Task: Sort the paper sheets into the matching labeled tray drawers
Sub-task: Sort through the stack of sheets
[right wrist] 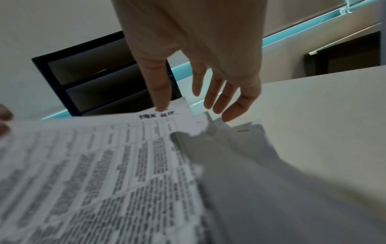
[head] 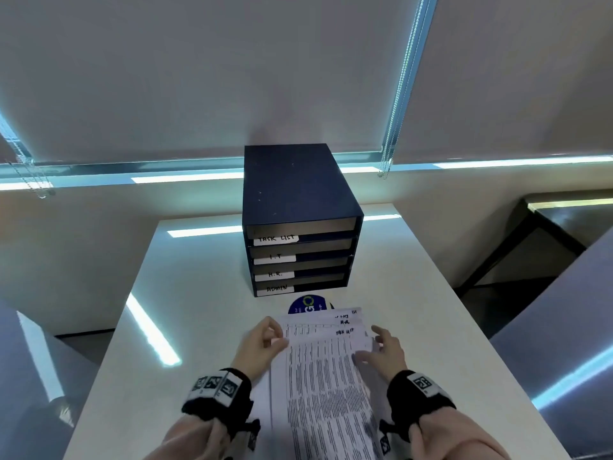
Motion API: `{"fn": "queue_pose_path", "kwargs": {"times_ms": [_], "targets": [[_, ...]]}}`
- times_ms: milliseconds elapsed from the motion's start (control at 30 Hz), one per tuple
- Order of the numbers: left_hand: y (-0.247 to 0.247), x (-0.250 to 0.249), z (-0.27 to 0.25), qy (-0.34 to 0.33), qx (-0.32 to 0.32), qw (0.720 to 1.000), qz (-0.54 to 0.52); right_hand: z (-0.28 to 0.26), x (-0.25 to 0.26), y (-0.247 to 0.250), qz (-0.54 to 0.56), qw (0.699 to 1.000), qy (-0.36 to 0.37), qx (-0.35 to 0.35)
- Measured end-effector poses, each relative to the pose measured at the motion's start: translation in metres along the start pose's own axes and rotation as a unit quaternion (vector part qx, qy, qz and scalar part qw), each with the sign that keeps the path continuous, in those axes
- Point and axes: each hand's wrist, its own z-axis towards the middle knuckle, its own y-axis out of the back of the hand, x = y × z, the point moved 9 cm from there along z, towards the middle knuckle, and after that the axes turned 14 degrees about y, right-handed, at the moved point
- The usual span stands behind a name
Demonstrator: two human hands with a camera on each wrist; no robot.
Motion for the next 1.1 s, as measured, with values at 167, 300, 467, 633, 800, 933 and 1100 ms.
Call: {"fn": "queue_pose_path", "kwargs": {"times_ms": [167,300,467,633,800,933,1100], "targets": [[0.021,-0.01,0.0,0.037,0.025,0.961,-0.273,-0.016,0.023,-0.011,0.202,0.978,-0.01,0.051],[0.036,0.001,0.01,0.055,-0.009,0.951,-0.305,-0.025,0.035,-0.014,0.333,0.941,-0.028,0.049],[0.046,0.003,0.015,0.064,-0.038,0.957,-0.28,-0.04,0.058,-0.01,0.366,0.926,0.02,0.085],[0.047,0.007,0.016,0.066,-0.044,0.961,-0.263,-0.046,0.065,-0.006,0.355,0.93,0.037,0.083],[0.047,0.003,0.016,0.078,-0.044,0.961,-0.262,-0.046,0.062,-0.006,0.361,0.929,0.016,0.083],[0.065,-0.024,0.037,0.077,-0.089,0.954,-0.275,-0.054,0.067,-0.017,0.346,0.931,0.016,0.116],[0.079,-0.051,0.072,0.128,-0.1,0.955,-0.247,-0.018,0.09,0.01,0.341,0.939,0.007,0.056]]}}
